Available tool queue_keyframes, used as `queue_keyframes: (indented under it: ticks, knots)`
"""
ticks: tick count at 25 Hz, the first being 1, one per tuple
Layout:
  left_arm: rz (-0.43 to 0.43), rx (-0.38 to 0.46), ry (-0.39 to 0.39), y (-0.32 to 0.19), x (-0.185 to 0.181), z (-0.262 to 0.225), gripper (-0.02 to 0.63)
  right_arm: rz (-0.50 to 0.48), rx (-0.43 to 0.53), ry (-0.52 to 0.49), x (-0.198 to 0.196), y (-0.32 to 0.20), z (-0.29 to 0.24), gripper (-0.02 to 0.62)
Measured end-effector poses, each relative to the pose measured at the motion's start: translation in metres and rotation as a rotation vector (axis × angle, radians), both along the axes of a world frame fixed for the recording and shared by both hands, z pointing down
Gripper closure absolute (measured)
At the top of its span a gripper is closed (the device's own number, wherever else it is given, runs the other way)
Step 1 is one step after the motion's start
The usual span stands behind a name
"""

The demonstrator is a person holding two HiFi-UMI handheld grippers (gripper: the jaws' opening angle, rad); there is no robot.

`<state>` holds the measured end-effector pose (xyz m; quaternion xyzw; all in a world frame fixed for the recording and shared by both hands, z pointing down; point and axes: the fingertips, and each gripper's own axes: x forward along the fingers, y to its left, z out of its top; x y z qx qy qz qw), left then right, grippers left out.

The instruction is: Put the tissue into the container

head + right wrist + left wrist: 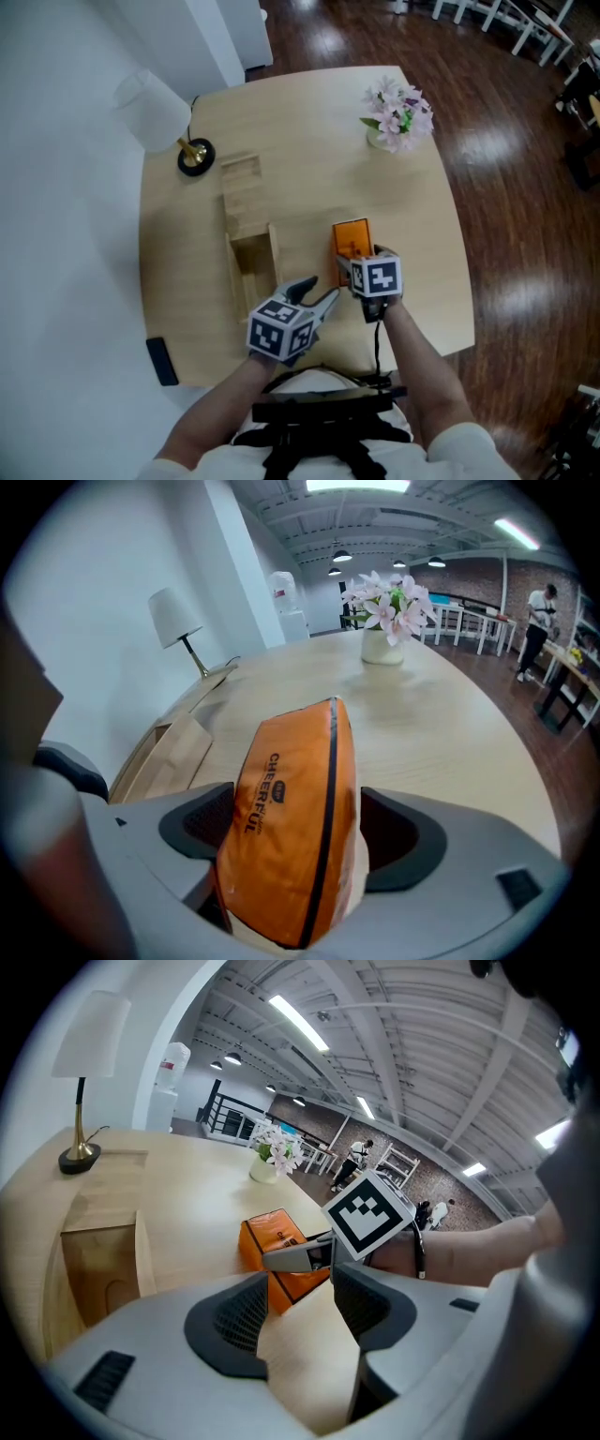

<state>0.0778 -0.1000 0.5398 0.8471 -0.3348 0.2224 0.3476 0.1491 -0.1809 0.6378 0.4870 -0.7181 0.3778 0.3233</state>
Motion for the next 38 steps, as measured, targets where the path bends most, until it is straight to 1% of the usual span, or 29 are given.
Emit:
queue_keyframes:
  ticks: [2, 4, 6, 7, 9, 11, 15, 18, 21, 24, 27, 31, 34, 38]
  knots:
    - [-0.004, -0.001, 0.002, 0.0, -0.001, 0.0, 0.397, 0.017, -0.013, -0.044, 0.001, 0.001, 0.001, 0.177]
    - [-0.013, 0.0, 0.007, 0.0, -0.003, -0.002, 0.397, 0.029, -0.005, -0.061, 0.004, 0.001, -0.003, 0.22]
    - [-0.026, 0.001, 0.012, 0.001, -0.007, -0.004, 0.397, 0.027, 0.014, -0.057, 0.006, 0.002, -0.01, 0.269]
    - [-0.032, 0.001, 0.015, 0.001, -0.009, -0.005, 0.397, 0.025, 0.022, -0.051, 0.006, 0.003, -0.013, 0.279]
    - [-0.046, 0.002, 0.024, 0.003, -0.014, -0.008, 0.397, 0.026, 0.035, -0.054, 0.007, 0.004, -0.019, 0.295]
    - [-0.061, 0.01, 0.035, 0.005, -0.02, -0.014, 0.397, 0.033, 0.05, -0.081, 0.006, 0.006, -0.03, 0.298]
    - [-0.105, 0.045, 0.057, 0.01, -0.038, -0.032, 0.397, 0.03, 0.106, -0.137, -0.008, 0.007, -0.068, 0.298]
    - [-0.151, 0.07, 0.073, 0.016, -0.06, -0.047, 0.397, 0.013, 0.135, -0.186, -0.034, 0.008, -0.095, 0.298]
    - [-0.196, 0.095, 0.085, 0.022, -0.086, -0.058, 0.397, -0.015, 0.153, -0.236, -0.07, 0.012, -0.114, 0.298]
    - [-0.233, 0.104, 0.093, 0.032, -0.114, -0.064, 0.397, -0.044, 0.152, -0.275, -0.109, 0.02, -0.125, 0.298]
    - [-0.263, 0.107, 0.098, 0.04, -0.141, -0.065, 0.397, -0.071, 0.139, -0.29, -0.145, 0.029, -0.125, 0.298]
    - [-0.279, 0.105, 0.099, 0.051, -0.173, -0.064, 0.397, -0.071, 0.11, -0.305, -0.184, 0.039, -0.118, 0.298]
    - [-0.272, 0.097, 0.098, 0.059, -0.191, -0.062, 0.398, -0.057, 0.089, -0.314, -0.207, 0.043, -0.109, 0.298]
    - [-0.255, 0.092, 0.095, 0.064, -0.209, -0.06, 0.397, -0.061, 0.072, -0.285, -0.23, 0.045, -0.095, 0.296]
